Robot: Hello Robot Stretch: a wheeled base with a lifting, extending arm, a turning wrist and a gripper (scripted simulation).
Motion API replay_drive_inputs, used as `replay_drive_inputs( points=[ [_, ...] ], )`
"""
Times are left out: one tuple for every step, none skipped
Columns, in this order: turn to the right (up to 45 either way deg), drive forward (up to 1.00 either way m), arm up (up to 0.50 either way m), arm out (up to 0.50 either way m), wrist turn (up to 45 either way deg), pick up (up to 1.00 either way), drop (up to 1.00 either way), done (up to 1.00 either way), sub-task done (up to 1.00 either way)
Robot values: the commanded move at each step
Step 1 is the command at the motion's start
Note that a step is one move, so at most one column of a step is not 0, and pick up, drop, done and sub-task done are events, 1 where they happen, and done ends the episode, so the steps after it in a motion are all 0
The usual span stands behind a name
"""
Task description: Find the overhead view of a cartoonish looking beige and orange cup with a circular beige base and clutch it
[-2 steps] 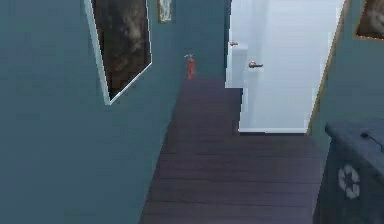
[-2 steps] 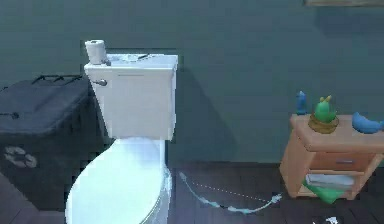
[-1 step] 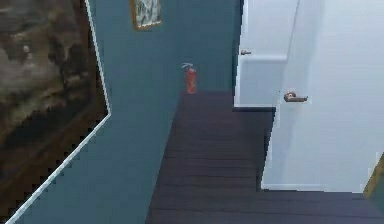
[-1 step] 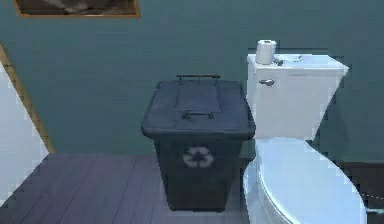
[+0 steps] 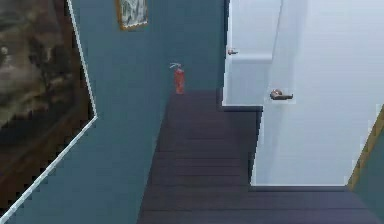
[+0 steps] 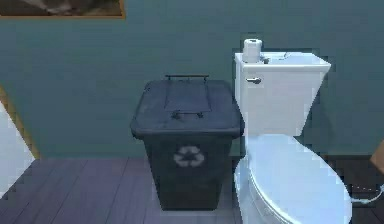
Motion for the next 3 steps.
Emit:
replay_drive_inputs(
  points=[
    [0.0, 1.00, 0.00, 0.00, 0.0, 0.00, 0.00, 0.00, 0.00],
    [3.0, 0.00, 0.00, 0.00, 0.0, 0.00, 0.00, 0.00, 0.00],
    [0.0, 0.25, 0.00, 0.00, 0.0, 0.00, 0.00, 0.00, 0.00]
  ],
)
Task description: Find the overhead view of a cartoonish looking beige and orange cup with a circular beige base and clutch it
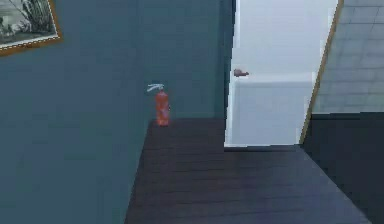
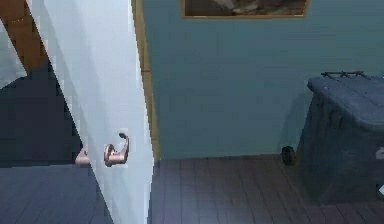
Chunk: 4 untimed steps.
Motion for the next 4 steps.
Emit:
replay_drive_inputs(
  points=[
    [24.0, 0.00, 0.00, 0.00, 0.0, 0.00, 0.00, 0.00, 0.00],
    [0.0, 0.70, 0.00, 0.00, 0.0, 0.00, 0.00, 0.00, 0.00],
    [45.0, 0.00, 0.00, 0.00, 0.0, 0.00, 0.00, 0.00, 0.00],
    [15.0, 0.00, 0.00, 0.00, 0.0, 0.00, 0.00, 0.00, 0.00]
  ],
)
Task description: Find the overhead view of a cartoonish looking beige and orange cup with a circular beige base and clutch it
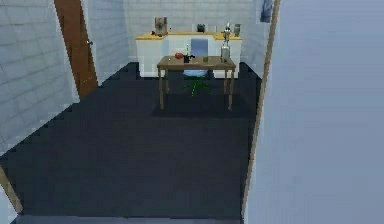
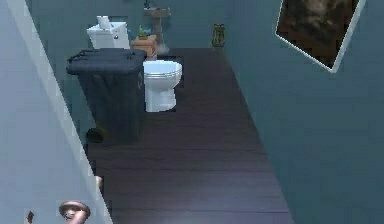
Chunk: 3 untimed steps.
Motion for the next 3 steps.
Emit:
replay_drive_inputs(
  points=[
    [0.0, 0.15, 0.00, 0.00, 0.0, 0.00, 0.00, 0.00, 0.00],
    [-30.0, 0.00, 0.00, 0.00, 0.0, 0.00, 0.00, 0.00, 0.00],
    [0.0, 0.50, 0.00, 0.00, 0.0, 0.00, 0.00, 0.00, 0.00]
  ],
)
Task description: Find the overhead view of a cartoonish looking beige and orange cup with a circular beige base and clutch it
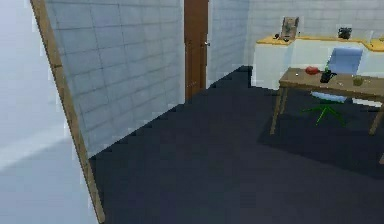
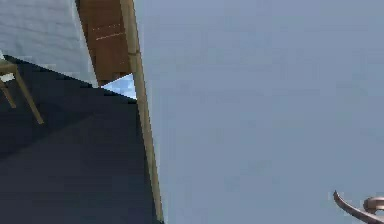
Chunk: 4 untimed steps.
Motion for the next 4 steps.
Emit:
replay_drive_inputs(
  points=[
    [39.0, 0.00, 0.00, 0.00, 0.0, 0.00, 0.00, 0.00, 0.00],
    [0.0, 0.85, 0.00, 0.00, 0.0, 0.00, 0.00, 0.00, 0.00],
    [39.0, 0.00, 0.00, 0.00, 0.0, 0.00, 0.00, 0.00, 0.00],
    [0.0, 0.10, 0.00, 0.00, 0.0, 0.00, 0.00, 0.00, 0.00]
  ],
)
